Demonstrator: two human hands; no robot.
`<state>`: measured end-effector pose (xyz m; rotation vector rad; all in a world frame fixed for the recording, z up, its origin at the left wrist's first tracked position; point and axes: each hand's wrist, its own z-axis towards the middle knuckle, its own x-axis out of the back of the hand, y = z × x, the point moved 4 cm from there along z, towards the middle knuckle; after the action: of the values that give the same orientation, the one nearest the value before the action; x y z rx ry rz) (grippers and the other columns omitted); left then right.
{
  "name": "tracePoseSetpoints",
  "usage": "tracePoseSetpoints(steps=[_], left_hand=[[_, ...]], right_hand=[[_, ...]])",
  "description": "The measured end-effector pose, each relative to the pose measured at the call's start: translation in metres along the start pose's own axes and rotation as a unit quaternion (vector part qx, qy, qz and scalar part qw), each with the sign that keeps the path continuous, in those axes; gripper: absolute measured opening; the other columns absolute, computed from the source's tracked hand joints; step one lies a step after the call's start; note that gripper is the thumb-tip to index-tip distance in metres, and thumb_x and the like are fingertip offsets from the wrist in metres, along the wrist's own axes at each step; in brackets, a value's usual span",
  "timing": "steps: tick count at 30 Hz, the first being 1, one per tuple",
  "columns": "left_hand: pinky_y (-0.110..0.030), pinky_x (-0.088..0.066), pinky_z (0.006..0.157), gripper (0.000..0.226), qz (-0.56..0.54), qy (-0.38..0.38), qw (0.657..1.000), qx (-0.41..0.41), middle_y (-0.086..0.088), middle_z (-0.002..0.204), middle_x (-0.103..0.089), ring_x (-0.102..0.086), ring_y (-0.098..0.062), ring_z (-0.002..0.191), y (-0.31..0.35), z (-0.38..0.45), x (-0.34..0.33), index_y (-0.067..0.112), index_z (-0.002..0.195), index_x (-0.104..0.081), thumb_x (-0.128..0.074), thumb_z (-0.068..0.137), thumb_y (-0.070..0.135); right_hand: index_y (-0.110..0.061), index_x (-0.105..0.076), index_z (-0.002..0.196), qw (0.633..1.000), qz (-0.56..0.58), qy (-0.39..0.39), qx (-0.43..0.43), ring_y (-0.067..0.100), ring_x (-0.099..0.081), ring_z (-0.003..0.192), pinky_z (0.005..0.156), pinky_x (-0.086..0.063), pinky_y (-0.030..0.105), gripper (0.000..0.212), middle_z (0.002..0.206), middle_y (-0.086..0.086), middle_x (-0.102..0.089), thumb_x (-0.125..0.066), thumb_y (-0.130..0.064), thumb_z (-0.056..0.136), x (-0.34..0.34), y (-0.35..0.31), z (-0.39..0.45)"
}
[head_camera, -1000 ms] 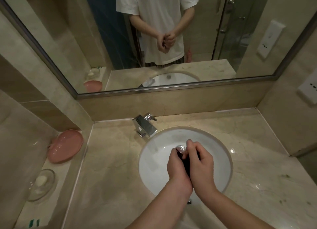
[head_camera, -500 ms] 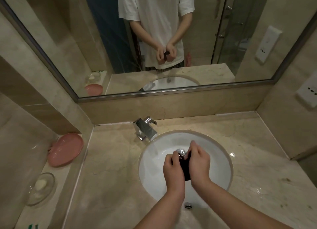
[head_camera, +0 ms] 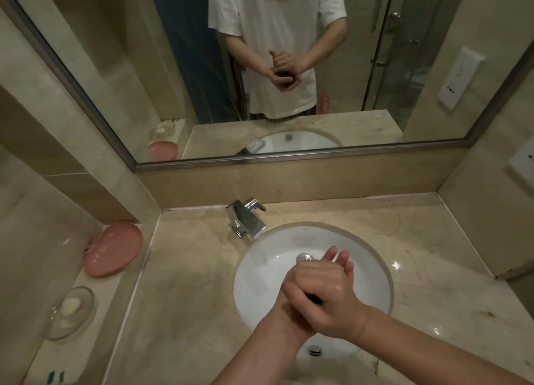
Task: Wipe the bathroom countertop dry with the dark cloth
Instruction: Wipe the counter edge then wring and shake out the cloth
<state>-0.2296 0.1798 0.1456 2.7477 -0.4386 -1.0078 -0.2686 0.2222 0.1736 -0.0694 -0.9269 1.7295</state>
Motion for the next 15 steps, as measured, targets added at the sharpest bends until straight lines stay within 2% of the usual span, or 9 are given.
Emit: tracePoseSetpoints(steps=[1, 3, 4, 6, 8, 9, 12, 15], left_hand=[[-0.027, -0.042, 0.070, 0.070, 0.012, -0.046, 0.999, -0.007, -0.007, 0.063, -0.066, -0.061, -0.031, 0.092, -0.002, 0.009, 0.000, 0.006, 0.053, -0.068, -0.028, 0.108, 0.018], [-0.029, -0.046, 0.078, 0.037, -0.009, -0.065, 0.998, 0.004, -0.007, 0.076, -0.065, -0.065, -0.023, 0.081, -0.002, 0.011, -0.002, 0.004, 0.072, -0.067, -0.049, 0.099, 0.020], [-0.030, -0.047, 0.076, 0.025, -0.020, -0.054, 0.998, -0.031, -0.005, 0.075, -0.057, -0.063, -0.020, 0.074, 0.001, 0.015, 0.000, 0.007, 0.075, -0.060, -0.053, 0.097, 0.018], [-0.031, -0.052, 0.066, 0.021, 0.011, 0.014, 0.993, -0.116, -0.008, 0.068, -0.056, -0.060, -0.021, 0.063, 0.006, 0.026, 0.006, 0.007, 0.074, -0.057, -0.049, 0.091, -0.001], [-0.031, -0.054, 0.058, 0.033, 0.092, 0.134, 0.953, -0.256, -0.011, 0.062, -0.064, -0.062, -0.023, 0.059, 0.018, 0.020, 0.010, 0.003, 0.070, -0.065, -0.041, 0.082, -0.017], [-0.032, -0.053, 0.057, 0.036, 0.128, 0.157, 0.928, -0.312, -0.010, 0.061, -0.065, -0.062, -0.022, 0.057, 0.024, 0.017, 0.009, 0.003, 0.067, -0.066, -0.039, 0.079, -0.019], [-0.029, -0.051, 0.058, 0.040, 0.243, 0.157, 0.856, -0.428, -0.004, 0.057, -0.064, -0.062, -0.018, 0.057, 0.030, 0.015, 0.010, 0.006, 0.058, -0.063, -0.040, 0.073, -0.022], [-0.034, -0.053, 0.059, 0.045, 0.344, 0.123, 0.778, -0.511, 0.000, 0.057, -0.062, -0.062, -0.023, 0.061, 0.031, 0.025, 0.017, 0.014, 0.052, -0.059, -0.042, 0.066, -0.025]], right_hand=[[-0.007, -0.044, 0.054, 0.998, 0.024, 0.030, -0.042, 0.016, -0.036, 0.050, 0.052, -0.035, 0.033, 0.056, 0.052, 0.002, -0.041, -0.047, -0.027, 0.106, 0.002, -0.001, -0.002], [-0.013, -0.043, 0.055, 0.973, 0.074, 0.117, -0.185, 0.014, -0.038, 0.051, 0.053, -0.037, 0.032, 0.056, 0.052, -0.001, -0.041, -0.046, -0.037, 0.105, 0.002, -0.002, -0.004], [-0.015, -0.042, 0.054, 0.938, 0.120, 0.173, -0.275, 0.015, -0.039, 0.052, 0.055, -0.039, 0.030, 0.055, 0.052, 0.000, -0.041, -0.048, -0.037, 0.105, 0.001, 0.002, -0.008], [-0.011, -0.040, 0.054, 0.829, 0.230, 0.268, -0.435, 0.019, -0.045, 0.057, 0.059, -0.044, 0.029, 0.057, 0.054, 0.009, -0.041, -0.049, -0.034, 0.106, -0.008, 0.013, -0.017], [-0.009, -0.041, 0.057, 0.734, 0.278, 0.317, -0.533, 0.020, -0.050, 0.060, 0.063, -0.046, 0.032, 0.056, 0.057, 0.009, -0.048, -0.047, -0.036, 0.105, -0.017, 0.024, -0.026], [-0.008, -0.043, 0.060, 0.702, 0.295, 0.322, -0.563, 0.020, -0.052, 0.060, 0.064, -0.045, 0.033, 0.054, 0.060, 0.008, -0.052, -0.046, -0.039, 0.105, -0.022, 0.030, -0.031], [-0.012, -0.045, 0.064, 0.624, 0.371, 0.307, -0.615, 0.020, -0.053, 0.060, 0.064, -0.044, 0.035, 0.048, 0.062, 0.006, -0.052, -0.046, -0.038, 0.104, -0.040, 0.045, -0.044], [-0.014, -0.047, 0.066, 0.538, 0.439, 0.317, -0.646, 0.018, -0.056, 0.055, 0.062, -0.045, 0.033, 0.040, 0.063, 0.004, -0.049, -0.048, -0.028, 0.104, -0.053, 0.059, -0.054]])
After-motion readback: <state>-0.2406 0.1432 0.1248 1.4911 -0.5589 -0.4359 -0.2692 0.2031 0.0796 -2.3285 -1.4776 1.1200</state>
